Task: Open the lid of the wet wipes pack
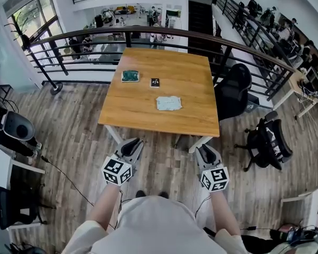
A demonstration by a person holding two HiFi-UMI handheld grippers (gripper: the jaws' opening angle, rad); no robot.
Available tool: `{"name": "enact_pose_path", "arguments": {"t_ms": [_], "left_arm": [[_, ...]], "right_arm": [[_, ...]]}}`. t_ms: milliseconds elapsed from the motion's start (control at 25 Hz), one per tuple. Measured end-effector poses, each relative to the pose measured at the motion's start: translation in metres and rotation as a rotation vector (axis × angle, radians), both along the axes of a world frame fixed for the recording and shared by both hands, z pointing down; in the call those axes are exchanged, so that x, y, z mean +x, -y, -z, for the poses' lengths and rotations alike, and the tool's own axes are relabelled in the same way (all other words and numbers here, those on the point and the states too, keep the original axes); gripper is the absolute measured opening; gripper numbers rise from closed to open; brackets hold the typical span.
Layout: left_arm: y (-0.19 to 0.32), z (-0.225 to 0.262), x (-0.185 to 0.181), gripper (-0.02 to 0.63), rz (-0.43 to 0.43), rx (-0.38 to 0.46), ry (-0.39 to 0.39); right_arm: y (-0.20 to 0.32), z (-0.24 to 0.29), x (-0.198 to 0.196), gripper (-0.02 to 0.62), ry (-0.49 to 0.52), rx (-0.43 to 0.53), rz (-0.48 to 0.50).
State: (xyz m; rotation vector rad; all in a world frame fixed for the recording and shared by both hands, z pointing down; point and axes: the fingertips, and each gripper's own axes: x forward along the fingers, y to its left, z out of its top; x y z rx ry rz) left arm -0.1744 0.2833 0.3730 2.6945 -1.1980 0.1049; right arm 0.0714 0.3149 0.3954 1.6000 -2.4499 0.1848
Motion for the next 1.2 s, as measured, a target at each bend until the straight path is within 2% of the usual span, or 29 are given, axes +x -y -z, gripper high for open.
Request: {"name": "enact_pose_path", "arguments": {"t_ms": [360,800,1200], "left_arm": [[-0.001,-0.002,0.013,0.060,0.021,0.007,-0.004],[0.002,-0.019,0.030,0.057,0.057,-0.022,0.014],[0.066,-0.033,0.026,0.057,0.025,-0.044,0.014]], "right_arm": [[0.001,-0.006,0.013,0.143,-0.005,-0.007,0.047],[0.015,-0.023,0.027,0.146,-0.003,-0.037,0.098],[0.071,-0.036,0.019,0.146,-0.016,-0.068,0.087]]}}
